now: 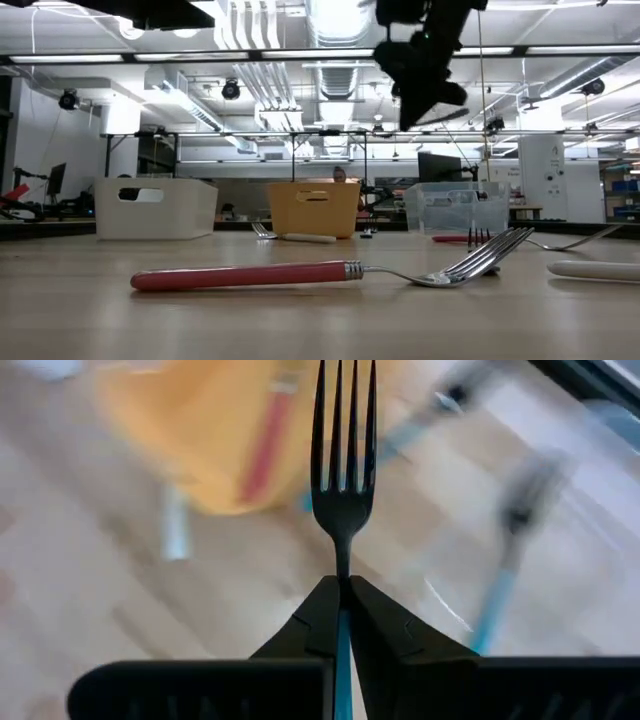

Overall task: Sort silverware by color (type)
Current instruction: Put the blue fork into the transparent bin

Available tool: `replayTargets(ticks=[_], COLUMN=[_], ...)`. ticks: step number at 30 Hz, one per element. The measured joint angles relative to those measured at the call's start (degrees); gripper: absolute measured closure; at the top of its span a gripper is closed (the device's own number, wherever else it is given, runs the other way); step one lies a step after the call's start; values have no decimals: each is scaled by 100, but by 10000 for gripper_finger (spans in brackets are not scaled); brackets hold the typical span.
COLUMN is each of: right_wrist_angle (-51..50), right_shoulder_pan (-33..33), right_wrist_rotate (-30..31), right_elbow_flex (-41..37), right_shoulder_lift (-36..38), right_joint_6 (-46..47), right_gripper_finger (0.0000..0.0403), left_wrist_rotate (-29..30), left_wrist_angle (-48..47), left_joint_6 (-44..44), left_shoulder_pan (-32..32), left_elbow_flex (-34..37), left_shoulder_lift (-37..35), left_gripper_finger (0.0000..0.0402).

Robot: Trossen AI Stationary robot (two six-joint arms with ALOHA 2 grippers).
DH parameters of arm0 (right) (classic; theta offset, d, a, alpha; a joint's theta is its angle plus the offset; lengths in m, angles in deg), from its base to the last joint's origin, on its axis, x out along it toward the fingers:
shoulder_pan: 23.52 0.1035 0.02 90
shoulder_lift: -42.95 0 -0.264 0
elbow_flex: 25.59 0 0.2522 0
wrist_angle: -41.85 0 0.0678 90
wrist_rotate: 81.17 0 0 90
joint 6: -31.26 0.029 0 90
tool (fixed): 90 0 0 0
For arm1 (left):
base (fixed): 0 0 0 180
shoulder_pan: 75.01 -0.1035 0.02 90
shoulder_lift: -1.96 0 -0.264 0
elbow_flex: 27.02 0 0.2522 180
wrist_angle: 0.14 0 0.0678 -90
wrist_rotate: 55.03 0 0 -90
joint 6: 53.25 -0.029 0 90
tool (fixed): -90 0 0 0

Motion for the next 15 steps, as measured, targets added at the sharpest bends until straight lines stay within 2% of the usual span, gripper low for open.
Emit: replayTargets(ticks=[7,15], right_wrist_angle=[-339,-137], right_shoulder_pan=[-1074,-1490], right_wrist_rotate=[12,36], right_elbow_flex=[-241,-717], right_shoulder_lift=[0,-49], right_joint_6=[172,126], right_gripper_finger=[394,394], left_wrist_rotate=[3,3], left_wrist_angle=[-14,6], left_joint_6=[14,-23], left_shoulder_pan=[0,0], left_elbow_flex=[21,19], left_shoulder_lift=[-56,-54], left_gripper_finger=[201,201])
